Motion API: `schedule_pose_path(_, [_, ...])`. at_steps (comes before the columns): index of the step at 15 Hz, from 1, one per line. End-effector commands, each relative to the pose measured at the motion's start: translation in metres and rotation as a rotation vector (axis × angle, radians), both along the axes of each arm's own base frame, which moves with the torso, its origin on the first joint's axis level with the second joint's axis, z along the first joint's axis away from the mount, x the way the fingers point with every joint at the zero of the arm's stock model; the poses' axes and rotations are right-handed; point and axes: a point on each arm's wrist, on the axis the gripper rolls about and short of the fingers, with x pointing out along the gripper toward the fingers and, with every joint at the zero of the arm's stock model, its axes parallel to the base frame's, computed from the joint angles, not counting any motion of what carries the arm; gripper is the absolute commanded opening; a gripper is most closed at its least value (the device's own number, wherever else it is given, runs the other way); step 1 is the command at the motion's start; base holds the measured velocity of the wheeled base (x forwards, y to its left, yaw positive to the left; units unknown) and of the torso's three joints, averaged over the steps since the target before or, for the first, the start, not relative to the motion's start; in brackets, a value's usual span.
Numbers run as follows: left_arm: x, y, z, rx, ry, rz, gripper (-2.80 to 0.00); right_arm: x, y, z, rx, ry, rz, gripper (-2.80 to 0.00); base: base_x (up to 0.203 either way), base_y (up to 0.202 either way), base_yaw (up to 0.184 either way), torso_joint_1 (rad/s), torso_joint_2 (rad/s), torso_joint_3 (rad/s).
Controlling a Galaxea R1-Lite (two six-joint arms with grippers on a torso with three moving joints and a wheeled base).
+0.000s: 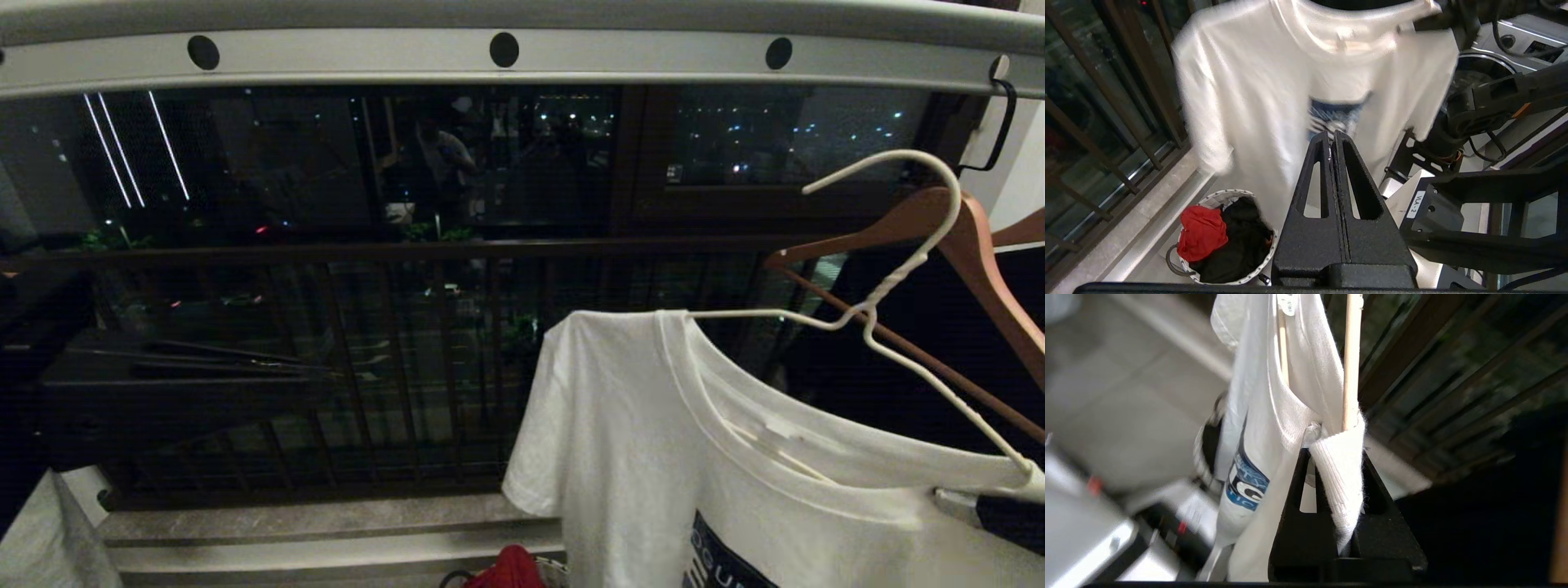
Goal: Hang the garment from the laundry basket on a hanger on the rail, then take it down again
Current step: Hang the clothes rack on the clothesline
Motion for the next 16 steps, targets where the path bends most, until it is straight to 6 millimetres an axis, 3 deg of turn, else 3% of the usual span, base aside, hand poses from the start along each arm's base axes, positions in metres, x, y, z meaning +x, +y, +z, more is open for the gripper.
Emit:
schedule_pose_path(1, [0.001, -0.001, -0.003, 0.007, 0.009, -0.002, -2.8, 0.016, 0.005, 0.007, -0.003, -0.006, -0.022, -2.8, 0.0, 0.0, 0.0, 0.0, 0.0, 0.0])
schedule_pose_path(10, [0.004, -0.003, -0.008, 0.021, 0.023, -0.004, -2.8, 0.075, 0.014, 0.04, 0.003, -0.11, -0.139, -2.8, 0.0, 0.0, 0.0, 0.0, 0.0, 0.0])
schedule_pose_path(16, [0.002, -0.001, -0.007, 0.018, 0.014, -0.004, -2.8, 0.104, 0.01, 0.038, -0.013, -0.068, -0.198, -2.8, 0.0, 0.0, 0.0, 0.0, 0.0, 0.0])
